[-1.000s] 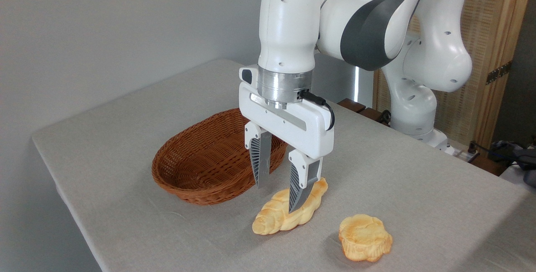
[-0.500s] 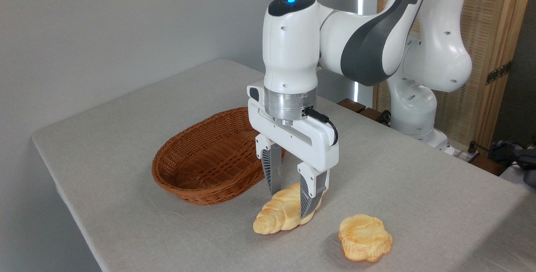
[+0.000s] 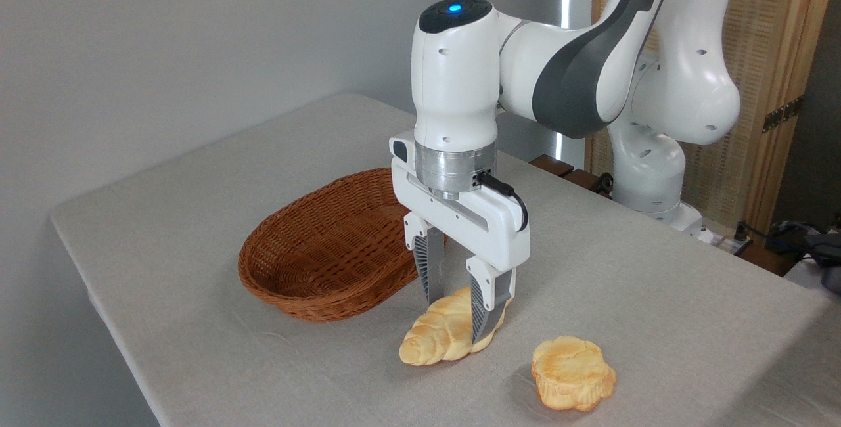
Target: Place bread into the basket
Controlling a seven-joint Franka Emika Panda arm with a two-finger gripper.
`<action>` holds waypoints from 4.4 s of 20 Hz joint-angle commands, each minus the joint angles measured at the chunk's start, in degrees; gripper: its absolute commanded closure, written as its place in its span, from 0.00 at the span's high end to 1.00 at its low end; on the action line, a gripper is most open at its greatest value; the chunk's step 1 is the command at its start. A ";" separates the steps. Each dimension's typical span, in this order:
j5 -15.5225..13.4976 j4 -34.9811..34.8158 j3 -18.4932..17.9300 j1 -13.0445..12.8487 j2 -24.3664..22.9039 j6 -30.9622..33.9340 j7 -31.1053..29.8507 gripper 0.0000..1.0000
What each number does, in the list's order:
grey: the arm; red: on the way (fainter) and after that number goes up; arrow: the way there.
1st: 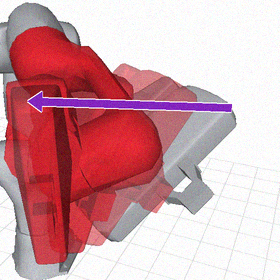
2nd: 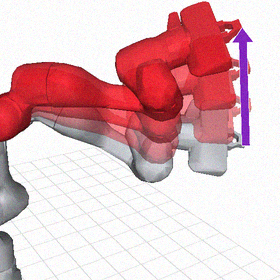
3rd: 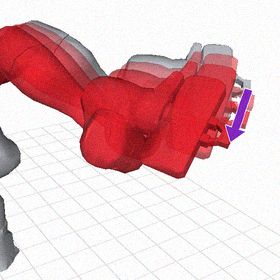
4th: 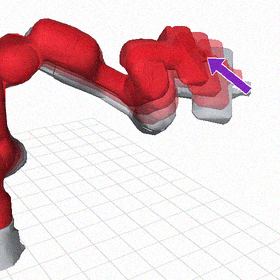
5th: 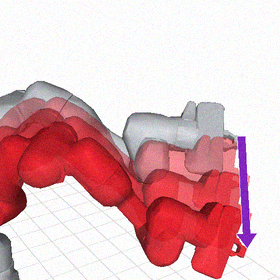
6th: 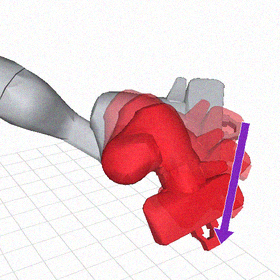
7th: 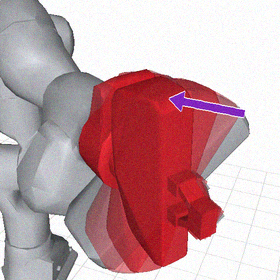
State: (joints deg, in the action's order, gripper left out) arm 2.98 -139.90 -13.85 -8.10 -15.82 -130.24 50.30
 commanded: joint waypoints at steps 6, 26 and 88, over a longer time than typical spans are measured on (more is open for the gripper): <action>0.62 -0.99 -0.65 -0.77 -1.32 -0.45 5.77 0.31; -0.08 1.73 -1.53 -0.42 -2.64 0.16 6.04 0.30; -11.61 26.59 15.79 -2.18 7.91 19.20 -22.09 1.00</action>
State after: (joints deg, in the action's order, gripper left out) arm -10.29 -119.38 3.25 -10.37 -8.26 -118.68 28.87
